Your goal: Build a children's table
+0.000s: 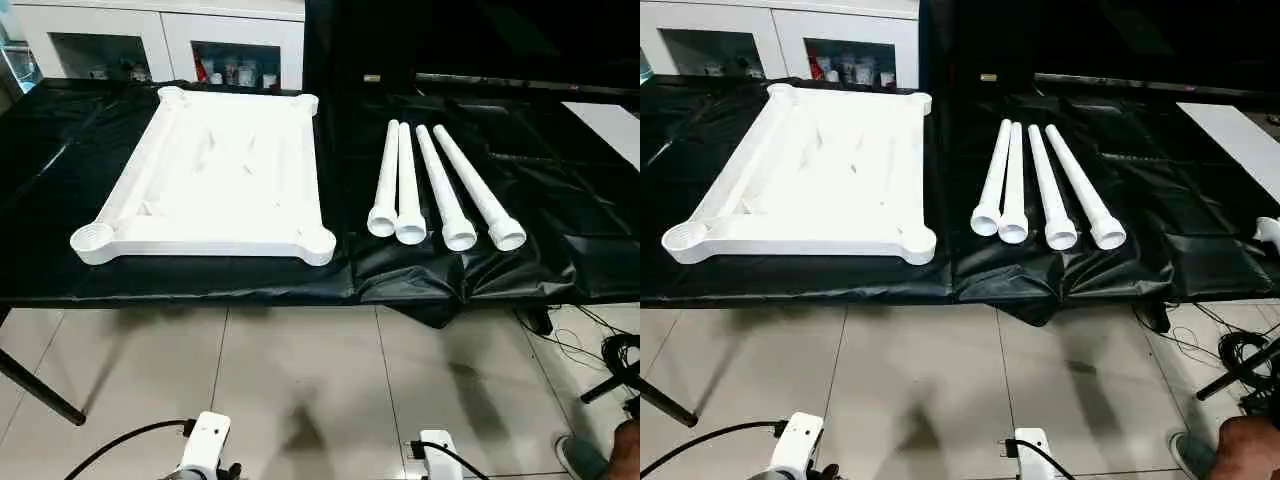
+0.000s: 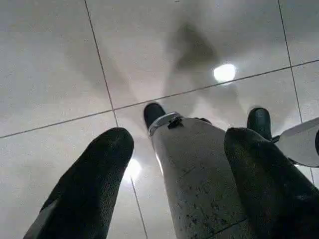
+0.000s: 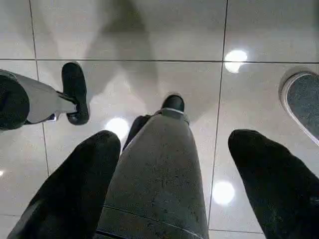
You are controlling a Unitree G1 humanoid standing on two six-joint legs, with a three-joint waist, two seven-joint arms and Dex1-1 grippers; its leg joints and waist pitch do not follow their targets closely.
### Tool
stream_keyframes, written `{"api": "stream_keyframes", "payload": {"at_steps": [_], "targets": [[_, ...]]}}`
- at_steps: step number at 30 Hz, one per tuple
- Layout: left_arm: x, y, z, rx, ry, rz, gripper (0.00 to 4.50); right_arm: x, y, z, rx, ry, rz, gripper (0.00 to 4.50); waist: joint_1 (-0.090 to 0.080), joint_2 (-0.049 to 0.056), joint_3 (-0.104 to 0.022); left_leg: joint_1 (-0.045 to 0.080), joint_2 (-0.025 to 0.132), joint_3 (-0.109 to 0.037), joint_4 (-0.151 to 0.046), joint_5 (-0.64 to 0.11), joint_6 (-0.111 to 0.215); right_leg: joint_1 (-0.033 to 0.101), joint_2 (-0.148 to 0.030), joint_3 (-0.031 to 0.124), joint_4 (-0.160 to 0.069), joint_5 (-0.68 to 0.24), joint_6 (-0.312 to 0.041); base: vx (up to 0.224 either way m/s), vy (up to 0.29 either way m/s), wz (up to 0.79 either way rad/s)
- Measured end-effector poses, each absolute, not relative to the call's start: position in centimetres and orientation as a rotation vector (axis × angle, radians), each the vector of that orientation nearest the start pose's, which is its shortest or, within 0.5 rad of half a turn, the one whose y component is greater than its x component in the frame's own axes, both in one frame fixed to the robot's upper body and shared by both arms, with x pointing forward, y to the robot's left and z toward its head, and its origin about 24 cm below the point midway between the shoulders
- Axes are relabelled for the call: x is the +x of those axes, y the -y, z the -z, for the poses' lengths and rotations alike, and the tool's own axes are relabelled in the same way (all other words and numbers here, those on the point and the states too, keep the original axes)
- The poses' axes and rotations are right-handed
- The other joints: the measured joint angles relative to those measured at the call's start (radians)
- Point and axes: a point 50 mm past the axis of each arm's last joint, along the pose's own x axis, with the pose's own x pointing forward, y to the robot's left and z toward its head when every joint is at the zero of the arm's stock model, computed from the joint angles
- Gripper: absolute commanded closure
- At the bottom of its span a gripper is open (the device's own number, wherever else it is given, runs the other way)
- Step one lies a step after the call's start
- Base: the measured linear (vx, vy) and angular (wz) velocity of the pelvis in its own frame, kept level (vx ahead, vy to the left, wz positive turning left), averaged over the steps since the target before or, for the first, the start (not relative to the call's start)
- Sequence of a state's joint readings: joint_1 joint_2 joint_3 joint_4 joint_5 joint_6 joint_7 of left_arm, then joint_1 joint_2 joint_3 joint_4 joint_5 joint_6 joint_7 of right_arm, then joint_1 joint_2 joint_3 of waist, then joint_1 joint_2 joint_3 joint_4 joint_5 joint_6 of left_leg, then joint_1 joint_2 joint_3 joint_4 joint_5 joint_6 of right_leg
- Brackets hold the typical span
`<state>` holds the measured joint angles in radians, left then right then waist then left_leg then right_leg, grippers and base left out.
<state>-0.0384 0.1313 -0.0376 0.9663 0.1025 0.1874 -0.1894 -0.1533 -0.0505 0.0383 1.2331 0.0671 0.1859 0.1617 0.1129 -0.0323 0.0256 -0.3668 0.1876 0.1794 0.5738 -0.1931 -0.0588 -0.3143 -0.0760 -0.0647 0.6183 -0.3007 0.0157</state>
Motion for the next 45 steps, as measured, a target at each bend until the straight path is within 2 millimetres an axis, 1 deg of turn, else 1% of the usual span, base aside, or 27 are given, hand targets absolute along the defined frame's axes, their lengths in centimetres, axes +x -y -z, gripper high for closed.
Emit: {"api": "stream_keyframes", "payload": {"at_steps": [45], "targets": [[14.27, -18.62, 14.78, 0.137, -1.137, 0.172, 1.0, 13.3, 15.35, 16.15, 0.071, -1.27, -0.133, 0.58, 0.0, 0.0, 0.0, 0.0, 0.0, 0.0, 0.0, 0.0, 0.0, 0.0, 0.0, 0.0, 0.0, 0.0, 0.0, 0.0, 0.0, 0.0]]}}
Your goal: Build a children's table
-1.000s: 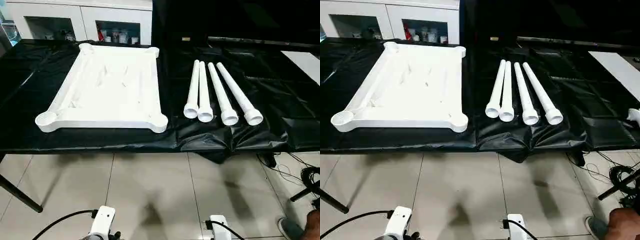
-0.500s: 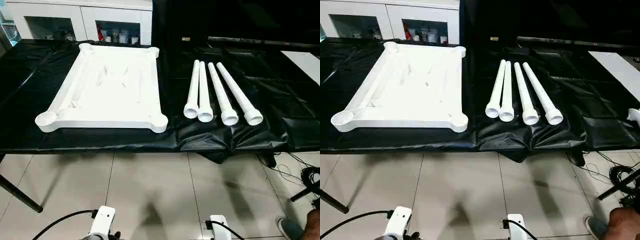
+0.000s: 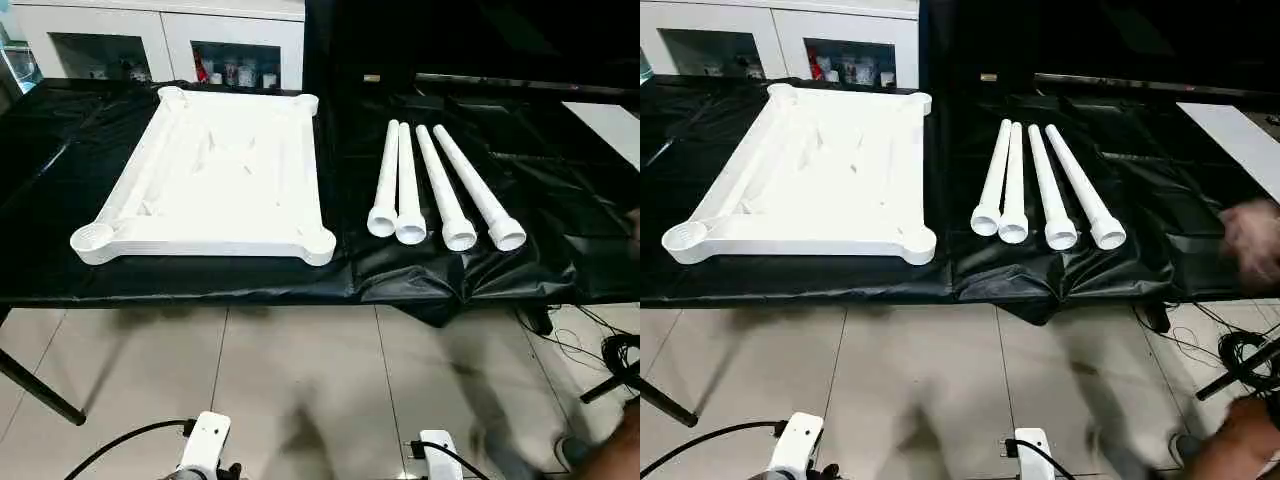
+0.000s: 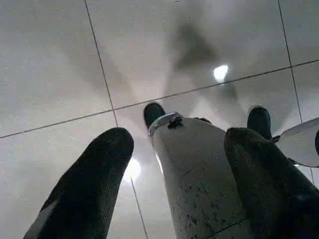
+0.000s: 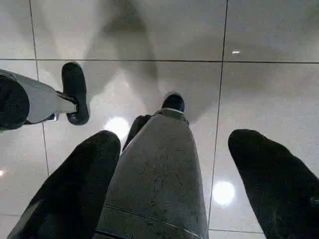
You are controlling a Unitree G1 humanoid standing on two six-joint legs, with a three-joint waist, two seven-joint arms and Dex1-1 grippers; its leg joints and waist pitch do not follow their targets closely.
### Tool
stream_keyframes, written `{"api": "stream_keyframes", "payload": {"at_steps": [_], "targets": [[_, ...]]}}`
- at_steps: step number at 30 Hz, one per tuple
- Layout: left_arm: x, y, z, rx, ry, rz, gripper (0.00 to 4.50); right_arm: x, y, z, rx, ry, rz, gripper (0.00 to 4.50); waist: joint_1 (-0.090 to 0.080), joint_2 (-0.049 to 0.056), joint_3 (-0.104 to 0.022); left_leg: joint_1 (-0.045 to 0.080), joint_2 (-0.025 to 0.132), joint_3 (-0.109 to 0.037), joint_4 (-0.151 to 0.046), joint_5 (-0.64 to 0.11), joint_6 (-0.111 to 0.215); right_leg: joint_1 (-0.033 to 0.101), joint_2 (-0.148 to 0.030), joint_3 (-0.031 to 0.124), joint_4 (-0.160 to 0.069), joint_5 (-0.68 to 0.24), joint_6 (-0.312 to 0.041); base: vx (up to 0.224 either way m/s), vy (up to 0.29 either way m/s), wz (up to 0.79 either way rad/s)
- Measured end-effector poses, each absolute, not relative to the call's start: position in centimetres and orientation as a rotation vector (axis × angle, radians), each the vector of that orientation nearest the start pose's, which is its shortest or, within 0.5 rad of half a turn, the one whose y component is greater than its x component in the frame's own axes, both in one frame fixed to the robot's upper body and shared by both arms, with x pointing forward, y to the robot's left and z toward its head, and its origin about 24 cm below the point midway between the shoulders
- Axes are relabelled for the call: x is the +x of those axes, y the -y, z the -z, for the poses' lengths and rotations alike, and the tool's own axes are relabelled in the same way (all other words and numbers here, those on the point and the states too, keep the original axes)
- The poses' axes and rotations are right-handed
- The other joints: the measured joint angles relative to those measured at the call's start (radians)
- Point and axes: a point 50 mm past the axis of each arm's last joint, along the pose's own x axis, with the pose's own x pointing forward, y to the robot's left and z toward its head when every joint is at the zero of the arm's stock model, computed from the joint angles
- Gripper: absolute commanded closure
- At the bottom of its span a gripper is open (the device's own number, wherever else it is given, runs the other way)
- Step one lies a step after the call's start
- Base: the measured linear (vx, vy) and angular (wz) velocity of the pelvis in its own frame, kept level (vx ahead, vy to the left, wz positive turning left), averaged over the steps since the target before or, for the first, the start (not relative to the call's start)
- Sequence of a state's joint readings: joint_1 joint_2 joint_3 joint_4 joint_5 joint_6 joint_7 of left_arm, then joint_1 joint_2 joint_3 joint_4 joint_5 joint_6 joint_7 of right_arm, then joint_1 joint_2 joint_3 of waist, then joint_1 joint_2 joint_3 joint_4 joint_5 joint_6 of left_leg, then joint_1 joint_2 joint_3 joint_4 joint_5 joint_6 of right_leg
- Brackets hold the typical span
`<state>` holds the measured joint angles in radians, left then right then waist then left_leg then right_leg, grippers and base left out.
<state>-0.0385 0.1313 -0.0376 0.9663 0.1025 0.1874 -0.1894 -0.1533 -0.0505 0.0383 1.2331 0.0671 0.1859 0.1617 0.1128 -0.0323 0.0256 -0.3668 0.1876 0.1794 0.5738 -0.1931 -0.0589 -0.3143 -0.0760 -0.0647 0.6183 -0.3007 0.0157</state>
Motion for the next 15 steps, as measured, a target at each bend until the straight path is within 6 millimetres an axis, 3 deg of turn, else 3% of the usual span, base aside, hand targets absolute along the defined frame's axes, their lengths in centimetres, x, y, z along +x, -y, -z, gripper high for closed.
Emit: {"api": "stream_keyframes", "payload": {"at_steps": [15], "targets": [[14.27, -18.62, 14.78, 0.137, -1.137, 0.172, 1.0, 13.3, 15.35, 16.15, 0.071, -1.27, -0.133, 0.58, 0.0, 0.0, 0.0, 0.0, 0.0, 0.0, 0.0, 0.0, 0.0, 0.0, 0.0, 0.0, 0.0, 0.0, 0.0, 0.0, 0.0, 0.0]]}}
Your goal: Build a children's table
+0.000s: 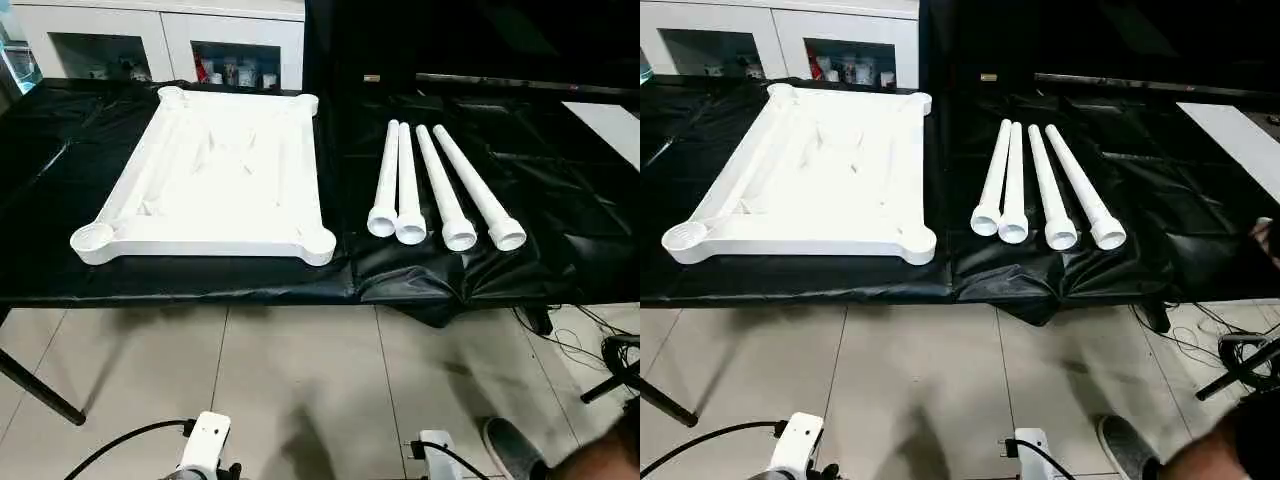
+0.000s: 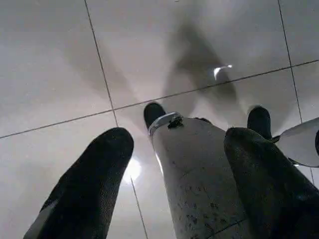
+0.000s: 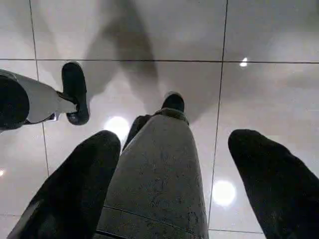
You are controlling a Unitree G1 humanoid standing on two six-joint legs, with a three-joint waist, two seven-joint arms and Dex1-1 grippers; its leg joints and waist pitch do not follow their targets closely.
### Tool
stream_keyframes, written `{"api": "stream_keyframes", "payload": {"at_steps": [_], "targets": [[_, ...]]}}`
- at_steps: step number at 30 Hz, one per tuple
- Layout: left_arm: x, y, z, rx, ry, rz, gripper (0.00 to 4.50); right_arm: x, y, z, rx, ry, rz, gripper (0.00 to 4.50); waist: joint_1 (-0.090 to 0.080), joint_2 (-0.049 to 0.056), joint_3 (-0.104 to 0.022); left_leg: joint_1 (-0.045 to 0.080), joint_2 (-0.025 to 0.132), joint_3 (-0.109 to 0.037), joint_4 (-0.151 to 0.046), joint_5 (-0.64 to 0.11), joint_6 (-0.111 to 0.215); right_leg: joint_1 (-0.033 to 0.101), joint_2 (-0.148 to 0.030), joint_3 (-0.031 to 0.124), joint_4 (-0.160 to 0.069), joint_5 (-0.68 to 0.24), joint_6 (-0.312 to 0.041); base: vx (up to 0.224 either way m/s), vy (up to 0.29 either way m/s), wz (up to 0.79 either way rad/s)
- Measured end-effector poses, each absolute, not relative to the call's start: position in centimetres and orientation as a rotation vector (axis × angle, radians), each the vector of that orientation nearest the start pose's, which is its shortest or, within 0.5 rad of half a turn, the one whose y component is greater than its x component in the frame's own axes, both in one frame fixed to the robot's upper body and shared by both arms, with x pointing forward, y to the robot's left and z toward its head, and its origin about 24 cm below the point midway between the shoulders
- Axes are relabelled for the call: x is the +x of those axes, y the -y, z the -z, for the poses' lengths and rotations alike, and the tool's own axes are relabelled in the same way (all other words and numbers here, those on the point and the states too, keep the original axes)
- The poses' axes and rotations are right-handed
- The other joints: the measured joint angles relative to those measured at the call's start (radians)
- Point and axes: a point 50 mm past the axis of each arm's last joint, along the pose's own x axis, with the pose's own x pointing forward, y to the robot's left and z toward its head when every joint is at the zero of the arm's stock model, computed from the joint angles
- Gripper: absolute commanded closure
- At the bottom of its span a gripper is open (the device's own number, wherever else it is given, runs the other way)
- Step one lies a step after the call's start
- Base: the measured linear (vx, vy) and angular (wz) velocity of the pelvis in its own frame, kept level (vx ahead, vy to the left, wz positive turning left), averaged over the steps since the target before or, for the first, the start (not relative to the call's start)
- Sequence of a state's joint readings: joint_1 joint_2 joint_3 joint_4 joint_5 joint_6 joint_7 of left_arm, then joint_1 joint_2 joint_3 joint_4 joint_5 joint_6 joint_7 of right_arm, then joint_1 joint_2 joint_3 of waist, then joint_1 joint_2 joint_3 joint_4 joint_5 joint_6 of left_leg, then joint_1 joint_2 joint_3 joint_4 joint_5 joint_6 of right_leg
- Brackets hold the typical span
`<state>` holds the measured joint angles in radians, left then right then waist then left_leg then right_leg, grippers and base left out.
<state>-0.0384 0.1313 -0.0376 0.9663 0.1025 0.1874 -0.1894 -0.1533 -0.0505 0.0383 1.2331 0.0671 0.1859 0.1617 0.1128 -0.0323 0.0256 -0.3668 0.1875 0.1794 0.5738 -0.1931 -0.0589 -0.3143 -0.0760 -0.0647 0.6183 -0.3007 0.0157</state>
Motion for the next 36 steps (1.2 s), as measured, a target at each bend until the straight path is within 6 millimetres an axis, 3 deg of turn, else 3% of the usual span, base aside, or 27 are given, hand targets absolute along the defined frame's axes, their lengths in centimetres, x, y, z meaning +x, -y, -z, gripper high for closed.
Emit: {"api": "stream_keyframes", "payload": {"at_steps": [36], "targets": [[14.27, -18.62, 14.78, 0.137, -1.137, 0.172, 1.0, 13.3, 15.35, 16.15, 0.071, -1.27, -0.133, 0.58, 0.0, 0.0, 0.0, 0.0, 0.0, 0.0, 0.0, 0.0, 0.0, 0.0, 0.0, 0.0, 0.0, 0.0, 0.0, 0.0, 0.0, 0.0]]}}
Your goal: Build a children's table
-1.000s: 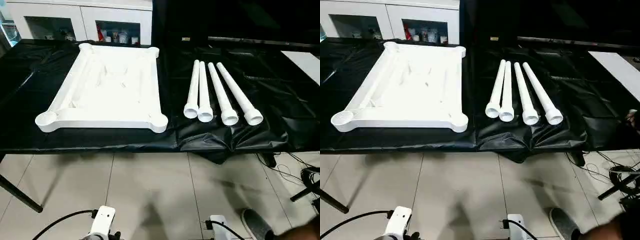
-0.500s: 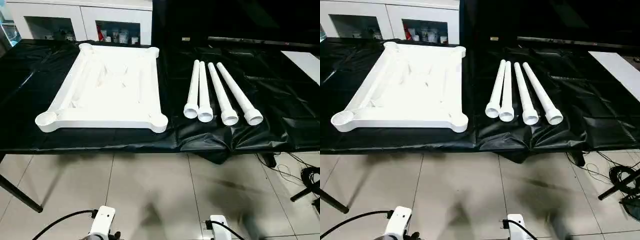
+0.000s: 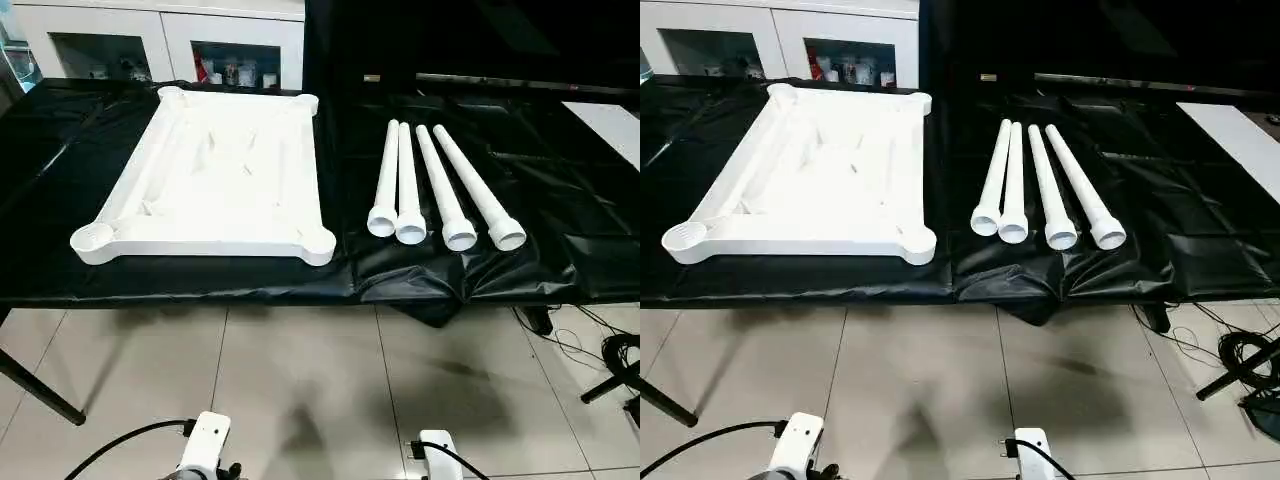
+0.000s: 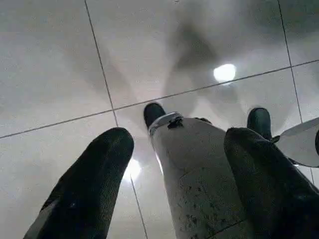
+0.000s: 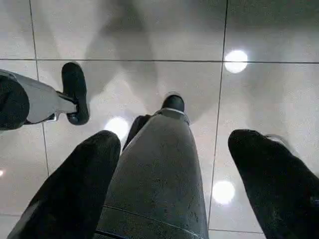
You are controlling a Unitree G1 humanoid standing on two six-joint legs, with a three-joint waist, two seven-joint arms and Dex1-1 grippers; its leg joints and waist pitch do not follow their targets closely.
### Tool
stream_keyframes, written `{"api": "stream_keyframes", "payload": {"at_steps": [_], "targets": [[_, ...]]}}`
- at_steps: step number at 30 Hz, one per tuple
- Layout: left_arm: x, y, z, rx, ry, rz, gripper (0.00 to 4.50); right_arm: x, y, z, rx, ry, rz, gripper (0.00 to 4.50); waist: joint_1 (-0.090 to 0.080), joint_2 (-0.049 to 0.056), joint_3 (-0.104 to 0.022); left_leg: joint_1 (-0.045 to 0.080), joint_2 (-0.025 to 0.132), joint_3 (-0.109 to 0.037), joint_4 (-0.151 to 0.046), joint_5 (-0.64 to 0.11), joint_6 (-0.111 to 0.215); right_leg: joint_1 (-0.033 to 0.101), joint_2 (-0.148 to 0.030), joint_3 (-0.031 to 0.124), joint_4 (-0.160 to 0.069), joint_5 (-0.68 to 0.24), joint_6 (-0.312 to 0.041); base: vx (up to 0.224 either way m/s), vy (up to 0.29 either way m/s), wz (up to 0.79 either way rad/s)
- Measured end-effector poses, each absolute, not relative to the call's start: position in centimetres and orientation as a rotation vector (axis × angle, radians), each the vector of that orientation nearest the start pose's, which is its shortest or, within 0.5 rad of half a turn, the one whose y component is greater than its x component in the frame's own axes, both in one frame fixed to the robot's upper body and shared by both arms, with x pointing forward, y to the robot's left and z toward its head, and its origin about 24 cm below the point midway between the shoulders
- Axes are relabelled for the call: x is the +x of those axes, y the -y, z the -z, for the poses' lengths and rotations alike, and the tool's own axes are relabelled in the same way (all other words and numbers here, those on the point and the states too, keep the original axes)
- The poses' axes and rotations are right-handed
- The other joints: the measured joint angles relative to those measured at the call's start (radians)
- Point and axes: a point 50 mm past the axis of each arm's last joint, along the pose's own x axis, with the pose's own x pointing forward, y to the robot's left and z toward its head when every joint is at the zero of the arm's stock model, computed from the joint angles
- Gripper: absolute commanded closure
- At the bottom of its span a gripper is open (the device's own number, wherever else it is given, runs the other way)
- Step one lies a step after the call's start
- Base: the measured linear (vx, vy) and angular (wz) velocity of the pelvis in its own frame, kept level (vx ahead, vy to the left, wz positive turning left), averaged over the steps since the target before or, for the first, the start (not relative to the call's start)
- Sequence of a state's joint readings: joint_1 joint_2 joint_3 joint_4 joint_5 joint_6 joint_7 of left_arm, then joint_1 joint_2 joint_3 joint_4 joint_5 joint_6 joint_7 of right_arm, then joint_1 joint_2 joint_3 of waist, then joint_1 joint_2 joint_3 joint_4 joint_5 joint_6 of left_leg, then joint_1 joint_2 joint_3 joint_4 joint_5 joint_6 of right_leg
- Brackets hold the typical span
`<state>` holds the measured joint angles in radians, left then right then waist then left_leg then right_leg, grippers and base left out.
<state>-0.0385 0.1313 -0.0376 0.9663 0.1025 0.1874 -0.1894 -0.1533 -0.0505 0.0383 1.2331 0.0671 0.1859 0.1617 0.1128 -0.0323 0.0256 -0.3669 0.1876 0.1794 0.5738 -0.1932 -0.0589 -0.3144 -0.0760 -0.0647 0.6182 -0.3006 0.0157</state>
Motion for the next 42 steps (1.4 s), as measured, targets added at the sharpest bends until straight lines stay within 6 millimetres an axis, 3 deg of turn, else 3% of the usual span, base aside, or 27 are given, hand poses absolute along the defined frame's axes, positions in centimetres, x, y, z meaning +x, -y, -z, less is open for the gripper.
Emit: {"api": "stream_keyframes", "payload": {"at_steps": [42], "targets": [[14.27, -18.62, 14.78, 0.137, -1.137, 0.172, 1.0, 13.3, 15.35, 16.15, 0.071, -1.27, -0.133, 0.58, 0.0, 0.0, 0.0, 0.0, 0.0, 0.0, 0.0, 0.0, 0.0, 0.0, 0.0, 0.0, 0.0, 0.0, 0.0, 0.0, 0.0, 0.0]]}}
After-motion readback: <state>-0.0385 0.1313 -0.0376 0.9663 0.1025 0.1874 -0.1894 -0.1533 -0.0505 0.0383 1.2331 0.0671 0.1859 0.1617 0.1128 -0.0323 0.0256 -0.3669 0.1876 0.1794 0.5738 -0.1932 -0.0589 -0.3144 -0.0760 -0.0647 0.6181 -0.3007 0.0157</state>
